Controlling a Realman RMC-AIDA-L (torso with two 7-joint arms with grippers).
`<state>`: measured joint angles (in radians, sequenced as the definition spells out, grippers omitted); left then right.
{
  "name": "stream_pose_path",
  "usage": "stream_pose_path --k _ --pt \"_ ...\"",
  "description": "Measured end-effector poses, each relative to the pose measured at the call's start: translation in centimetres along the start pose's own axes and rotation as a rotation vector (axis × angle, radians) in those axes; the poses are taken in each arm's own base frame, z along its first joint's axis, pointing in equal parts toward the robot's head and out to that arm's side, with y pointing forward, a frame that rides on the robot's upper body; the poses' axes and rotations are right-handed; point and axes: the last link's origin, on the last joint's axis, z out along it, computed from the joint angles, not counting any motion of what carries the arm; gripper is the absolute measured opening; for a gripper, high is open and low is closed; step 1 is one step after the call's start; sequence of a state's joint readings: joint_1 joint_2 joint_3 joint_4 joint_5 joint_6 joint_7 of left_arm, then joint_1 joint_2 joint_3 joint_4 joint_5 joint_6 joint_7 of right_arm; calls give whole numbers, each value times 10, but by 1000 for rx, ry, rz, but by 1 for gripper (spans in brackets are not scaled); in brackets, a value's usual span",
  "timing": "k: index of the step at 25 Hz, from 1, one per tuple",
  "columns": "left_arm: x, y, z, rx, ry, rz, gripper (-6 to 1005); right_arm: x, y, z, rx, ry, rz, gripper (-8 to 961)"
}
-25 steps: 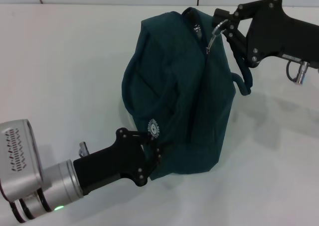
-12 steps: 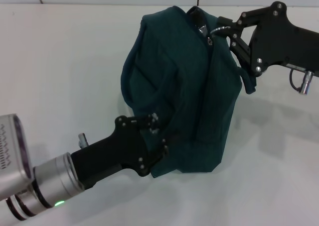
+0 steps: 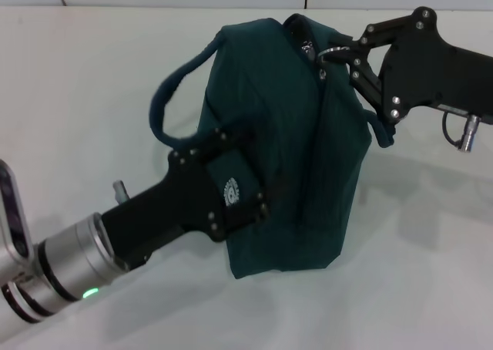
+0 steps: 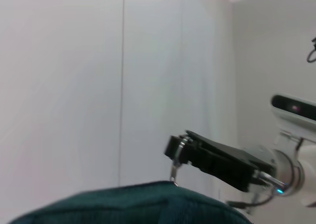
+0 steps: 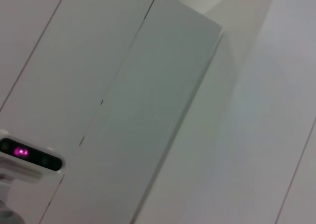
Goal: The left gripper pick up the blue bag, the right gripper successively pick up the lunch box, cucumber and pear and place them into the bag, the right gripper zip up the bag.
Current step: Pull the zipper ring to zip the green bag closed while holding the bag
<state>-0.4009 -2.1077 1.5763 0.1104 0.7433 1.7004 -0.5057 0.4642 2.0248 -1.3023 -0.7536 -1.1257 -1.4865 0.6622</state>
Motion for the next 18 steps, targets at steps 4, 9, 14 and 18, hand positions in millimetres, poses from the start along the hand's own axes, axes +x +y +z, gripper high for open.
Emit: stream_pose_path --k 4,9,14,18 --pt "4 -6 5 11 16 10 757 -1 3 2 -3 -14 -15 15" --pt "7 -11 10 17 29 13 791 0 7 5 -7 -16 -27 14" --pt "9 -20 10 78 45 -14 746 1 9 4 -1 -20 -25 14" --pt "9 -23 7 107 44 -19 711 1 15 7 -26 -29 -12 14"
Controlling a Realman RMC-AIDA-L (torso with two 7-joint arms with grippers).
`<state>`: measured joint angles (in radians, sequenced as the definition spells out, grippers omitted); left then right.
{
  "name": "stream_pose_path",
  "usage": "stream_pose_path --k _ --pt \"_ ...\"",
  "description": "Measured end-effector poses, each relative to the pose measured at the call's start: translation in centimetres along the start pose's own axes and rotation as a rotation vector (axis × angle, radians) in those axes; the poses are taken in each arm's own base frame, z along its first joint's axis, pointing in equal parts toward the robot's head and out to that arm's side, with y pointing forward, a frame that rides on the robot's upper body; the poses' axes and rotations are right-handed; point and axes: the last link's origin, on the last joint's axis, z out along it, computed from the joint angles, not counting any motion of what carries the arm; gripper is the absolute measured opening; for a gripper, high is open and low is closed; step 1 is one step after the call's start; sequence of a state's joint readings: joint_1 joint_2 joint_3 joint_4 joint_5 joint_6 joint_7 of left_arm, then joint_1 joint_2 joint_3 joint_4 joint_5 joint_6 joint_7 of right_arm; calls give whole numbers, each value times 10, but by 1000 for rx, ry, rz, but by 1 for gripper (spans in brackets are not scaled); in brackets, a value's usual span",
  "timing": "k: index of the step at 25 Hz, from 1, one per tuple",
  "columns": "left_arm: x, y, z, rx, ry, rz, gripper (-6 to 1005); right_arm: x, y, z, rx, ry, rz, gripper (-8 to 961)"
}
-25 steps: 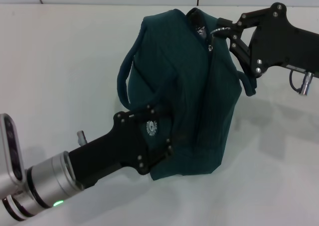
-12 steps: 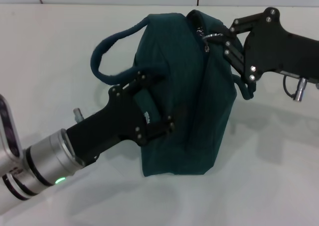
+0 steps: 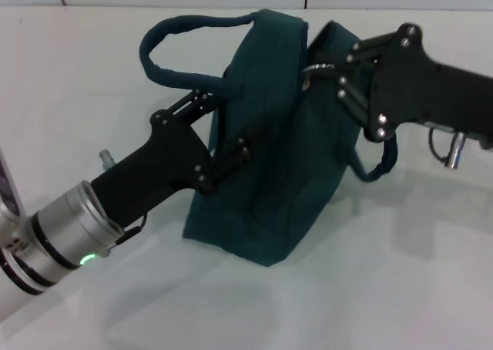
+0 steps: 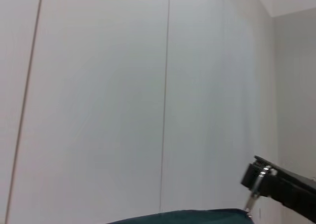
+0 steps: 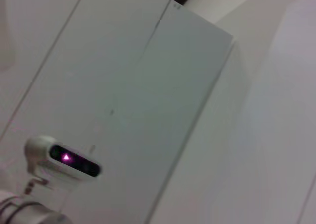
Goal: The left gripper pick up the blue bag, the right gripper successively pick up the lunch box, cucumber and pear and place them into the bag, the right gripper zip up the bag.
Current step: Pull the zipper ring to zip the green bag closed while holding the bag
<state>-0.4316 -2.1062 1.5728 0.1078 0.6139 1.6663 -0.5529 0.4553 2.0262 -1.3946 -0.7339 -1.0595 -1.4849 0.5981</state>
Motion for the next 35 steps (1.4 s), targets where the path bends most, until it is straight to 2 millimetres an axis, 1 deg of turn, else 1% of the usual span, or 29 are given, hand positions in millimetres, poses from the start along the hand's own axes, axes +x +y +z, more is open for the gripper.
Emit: stream_pose_path --k 4,7,10,13,18,25,27,35 --pt "0 -4 -3 27 1 12 676 0 6 3 -19 -11 13 14" --pt "0 -5 -6 49 2 47 555 0 8 5 -18 -18 24 14" --pt "1 -7 -7 69 6 71 433 1 6 5 20 -26 48 14" --pt "1 -11 -8 94 6 73 231 2 0 1 85 -38 84 14" --pt "-1 -14 -7 109 -12 76 159 11 -8 -10 187 -24 142 15" --pt "-1 -15 3 78 -23 85 57 17 -8 -13 209 -5 161 15" --pt "-1 -16 3 79 -22 85 57 17 -9 -14 213 -4 162 15" --pt "-3 -20 2 103 -40 88 55 26 -13 -31 307 18 205 15"
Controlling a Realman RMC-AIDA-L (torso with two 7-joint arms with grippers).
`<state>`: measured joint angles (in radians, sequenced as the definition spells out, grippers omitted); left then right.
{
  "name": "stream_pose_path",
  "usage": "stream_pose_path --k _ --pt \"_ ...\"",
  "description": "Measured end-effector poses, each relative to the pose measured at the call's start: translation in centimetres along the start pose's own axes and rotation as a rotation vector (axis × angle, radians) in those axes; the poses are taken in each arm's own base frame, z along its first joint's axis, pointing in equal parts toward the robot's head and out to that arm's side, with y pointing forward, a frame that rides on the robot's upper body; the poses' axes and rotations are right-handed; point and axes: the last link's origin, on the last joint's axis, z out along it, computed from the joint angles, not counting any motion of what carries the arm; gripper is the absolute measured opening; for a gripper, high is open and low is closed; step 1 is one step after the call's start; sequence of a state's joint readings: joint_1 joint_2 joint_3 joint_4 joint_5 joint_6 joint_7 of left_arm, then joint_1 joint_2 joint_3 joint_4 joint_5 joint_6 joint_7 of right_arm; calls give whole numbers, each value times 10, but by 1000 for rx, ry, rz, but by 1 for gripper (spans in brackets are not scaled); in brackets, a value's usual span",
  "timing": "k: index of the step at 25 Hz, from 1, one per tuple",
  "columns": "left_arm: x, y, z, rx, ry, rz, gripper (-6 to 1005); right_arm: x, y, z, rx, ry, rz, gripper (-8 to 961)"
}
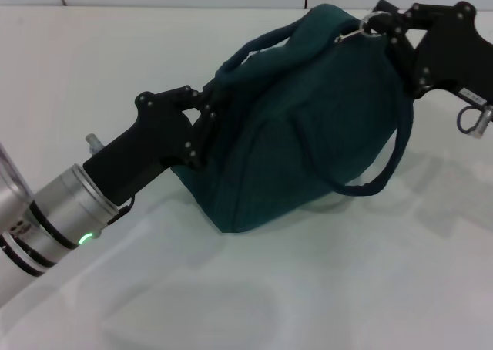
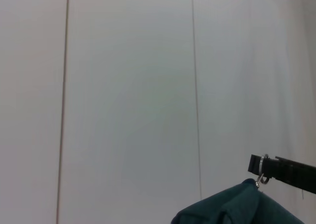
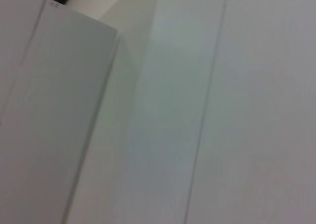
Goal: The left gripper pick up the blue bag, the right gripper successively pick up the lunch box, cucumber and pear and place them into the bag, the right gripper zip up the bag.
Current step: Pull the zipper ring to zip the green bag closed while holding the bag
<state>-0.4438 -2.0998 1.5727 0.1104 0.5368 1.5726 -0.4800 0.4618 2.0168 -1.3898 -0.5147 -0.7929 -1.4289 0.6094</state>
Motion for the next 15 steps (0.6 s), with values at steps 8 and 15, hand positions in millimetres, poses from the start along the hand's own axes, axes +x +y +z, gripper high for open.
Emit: stream_pose_path --k 8,15 --pt "-3 -4 -5 23 -23 1 42 7 -7 -17 112 -3 61 15" --pt "-4 -6 -5 32 -36 -2 15 13 -9 -29 160 13 127 15"
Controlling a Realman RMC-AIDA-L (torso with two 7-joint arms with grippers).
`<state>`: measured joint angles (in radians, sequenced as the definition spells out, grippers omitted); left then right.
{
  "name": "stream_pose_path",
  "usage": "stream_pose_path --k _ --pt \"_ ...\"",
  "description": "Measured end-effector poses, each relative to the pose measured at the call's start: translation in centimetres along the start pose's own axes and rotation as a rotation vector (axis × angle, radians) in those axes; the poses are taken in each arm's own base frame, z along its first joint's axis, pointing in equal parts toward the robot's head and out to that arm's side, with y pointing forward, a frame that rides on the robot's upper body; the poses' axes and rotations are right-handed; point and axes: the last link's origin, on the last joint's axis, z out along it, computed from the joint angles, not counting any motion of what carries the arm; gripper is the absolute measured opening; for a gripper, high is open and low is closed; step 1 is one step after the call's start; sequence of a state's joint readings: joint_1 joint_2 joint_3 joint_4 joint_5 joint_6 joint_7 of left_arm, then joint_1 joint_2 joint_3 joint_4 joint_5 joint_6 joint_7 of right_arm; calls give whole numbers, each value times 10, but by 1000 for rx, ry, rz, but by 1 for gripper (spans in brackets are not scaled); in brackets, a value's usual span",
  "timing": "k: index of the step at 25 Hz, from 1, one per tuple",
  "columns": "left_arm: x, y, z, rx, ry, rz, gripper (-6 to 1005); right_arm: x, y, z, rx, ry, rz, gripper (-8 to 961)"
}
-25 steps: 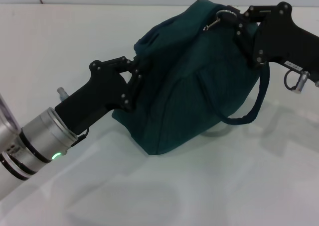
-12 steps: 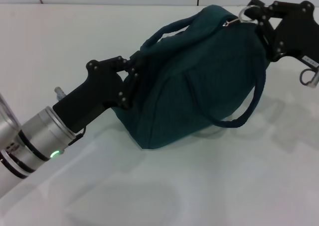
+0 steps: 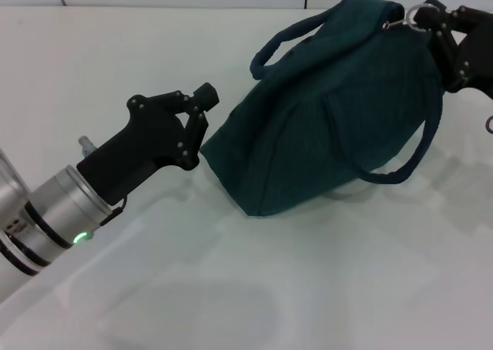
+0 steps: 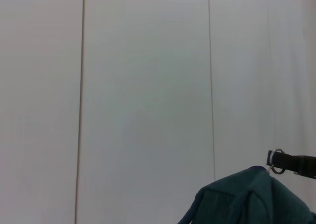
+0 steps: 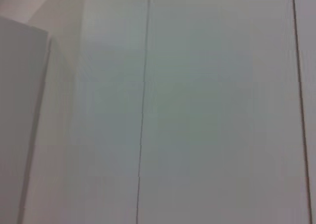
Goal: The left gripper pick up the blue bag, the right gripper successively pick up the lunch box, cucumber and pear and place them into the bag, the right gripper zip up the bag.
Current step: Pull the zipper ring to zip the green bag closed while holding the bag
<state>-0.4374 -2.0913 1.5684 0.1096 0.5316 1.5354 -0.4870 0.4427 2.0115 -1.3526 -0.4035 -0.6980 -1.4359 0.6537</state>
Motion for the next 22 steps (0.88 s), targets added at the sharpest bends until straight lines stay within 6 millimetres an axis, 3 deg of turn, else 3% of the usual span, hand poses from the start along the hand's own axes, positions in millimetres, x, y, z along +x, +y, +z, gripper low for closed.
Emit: stream_pose_path --k 4,11,15,20,22 --pt "5 2 7 -29 26 1 -1 0 4 3 -28 2 7 15" --pt "18 8 23 -86 93 0 76 -2 7 7 -56 -7 2 14" --pt "33 5 43 -154 125 -84 120 -3 8 8 -63 -12 1 14" --pt "48 3 87 -304 36 -161 335 -4 10 9 -75 -24 1 14" --pt "51 4 103 -348 -29 -169 491 -4 10 9 -77 -25 1 14"
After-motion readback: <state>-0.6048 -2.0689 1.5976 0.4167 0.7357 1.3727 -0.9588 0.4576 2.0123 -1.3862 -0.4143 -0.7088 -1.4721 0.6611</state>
